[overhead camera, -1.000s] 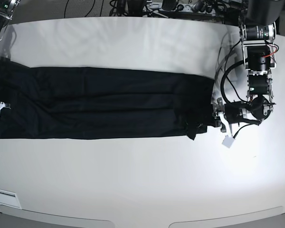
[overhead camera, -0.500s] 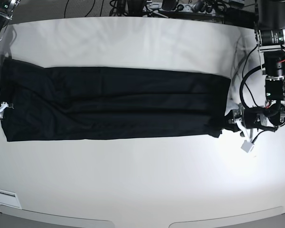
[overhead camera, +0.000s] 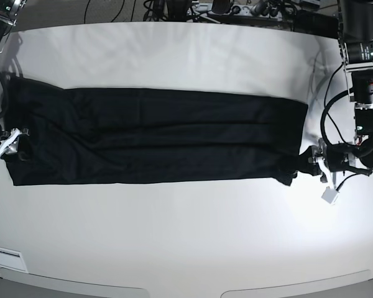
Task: Fold the T-shirt properly
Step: 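Hold both strip ends with the grippers, adjusting the left grip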
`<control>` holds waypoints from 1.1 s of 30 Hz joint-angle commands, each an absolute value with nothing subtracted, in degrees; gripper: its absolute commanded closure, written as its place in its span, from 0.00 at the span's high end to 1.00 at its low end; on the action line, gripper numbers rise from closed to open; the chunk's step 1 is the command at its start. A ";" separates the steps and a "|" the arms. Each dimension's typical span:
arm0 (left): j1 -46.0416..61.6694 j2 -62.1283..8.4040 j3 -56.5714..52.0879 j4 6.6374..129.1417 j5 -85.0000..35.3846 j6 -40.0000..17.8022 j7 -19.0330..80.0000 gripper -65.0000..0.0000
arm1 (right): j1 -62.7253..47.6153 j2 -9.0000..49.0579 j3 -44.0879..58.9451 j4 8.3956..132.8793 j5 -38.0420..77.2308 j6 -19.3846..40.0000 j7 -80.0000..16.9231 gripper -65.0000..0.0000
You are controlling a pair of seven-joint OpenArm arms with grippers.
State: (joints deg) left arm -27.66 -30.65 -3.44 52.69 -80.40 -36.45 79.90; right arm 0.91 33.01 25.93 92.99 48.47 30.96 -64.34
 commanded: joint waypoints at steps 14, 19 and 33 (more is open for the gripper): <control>-29.41 -35.48 -3.79 53.52 -62.30 -27.68 71.31 0.53 | 1.91 34.50 26.41 93.93 49.10 31.14 -63.24 0.49; -28.32 -35.14 -3.79 53.52 -56.38 -23.24 68.99 0.53 | 1.93 34.48 26.41 93.93 49.32 31.11 -63.00 0.49; -24.27 -34.22 -3.79 53.52 -49.95 -19.70 69.49 0.53 | 4.32 34.50 26.41 93.91 49.28 30.41 -63.09 0.49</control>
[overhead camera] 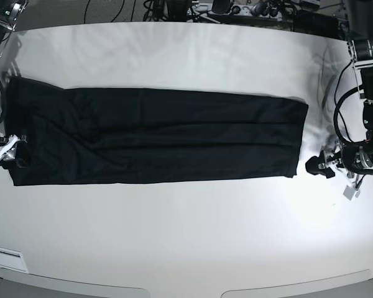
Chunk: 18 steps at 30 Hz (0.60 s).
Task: Fold the T-shirt properly
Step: 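Hold both strip ends with the grippers, adjusting the left grip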
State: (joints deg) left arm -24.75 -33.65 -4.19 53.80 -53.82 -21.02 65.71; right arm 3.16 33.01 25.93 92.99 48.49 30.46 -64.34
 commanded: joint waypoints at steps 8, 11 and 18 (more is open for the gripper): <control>-22.63 -34.72 -3.79 53.52 -49.58 -20.53 71.16 0.53 | 4.45 34.50 26.41 93.91 49.30 30.44 -63.07 0.49; -22.72 -35.81 -3.79 53.52 -50.74 -20.60 71.20 0.53 | 4.45 34.50 26.41 93.91 49.28 30.44 -63.09 0.49; -22.70 -39.03 -3.79 53.52 -59.02 -24.47 73.82 0.53 | 4.45 34.50 26.41 93.91 49.28 30.44 -63.09 0.49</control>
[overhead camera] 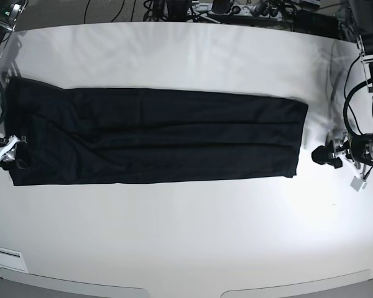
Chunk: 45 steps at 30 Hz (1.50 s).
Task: Fold the T-shirt properly
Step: 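Hold both strip ends with the grippers, adjusting the left grip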
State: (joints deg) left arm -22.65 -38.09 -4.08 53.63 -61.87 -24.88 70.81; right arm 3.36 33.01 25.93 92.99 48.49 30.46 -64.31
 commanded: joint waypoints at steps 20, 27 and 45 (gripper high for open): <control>-22.70 -42.39 -3.77 53.52 -70.30 -29.06 77.91 0.53 | 4.43 34.50 26.41 93.91 49.23 30.44 -63.79 0.49; -22.70 -42.37 -3.77 53.52 -67.68 -29.34 77.84 0.52 | 4.43 34.50 26.41 93.91 49.28 30.41 -64.18 0.49; -22.68 -36.73 -3.75 53.52 -68.25 -29.39 77.87 0.52 | 4.43 37.67 26.41 93.91 49.28 29.78 -64.16 0.49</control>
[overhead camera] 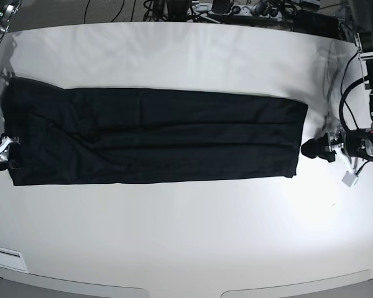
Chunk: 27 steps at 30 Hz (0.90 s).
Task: Fold the T-shirt properly
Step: 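Hold both strip ends with the grippers, adjusting the left grip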
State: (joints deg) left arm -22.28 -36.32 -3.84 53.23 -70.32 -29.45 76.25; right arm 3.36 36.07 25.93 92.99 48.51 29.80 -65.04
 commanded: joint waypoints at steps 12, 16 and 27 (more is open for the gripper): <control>-22.68 -34.22 6.92 53.52 -71.00 -29.34 76.34 0.52 | 4.45 38.13 26.41 93.91 49.28 29.80 -64.16 0.49; -22.70 -31.81 7.18 53.52 -71.00 -29.39 76.31 0.52 | 4.45 38.13 26.41 93.91 49.28 29.80 -64.16 0.49; -22.87 -27.86 6.94 53.52 -67.48 -29.28 74.39 0.00 | 4.43 38.13 26.41 93.91 49.43 29.80 -64.16 0.49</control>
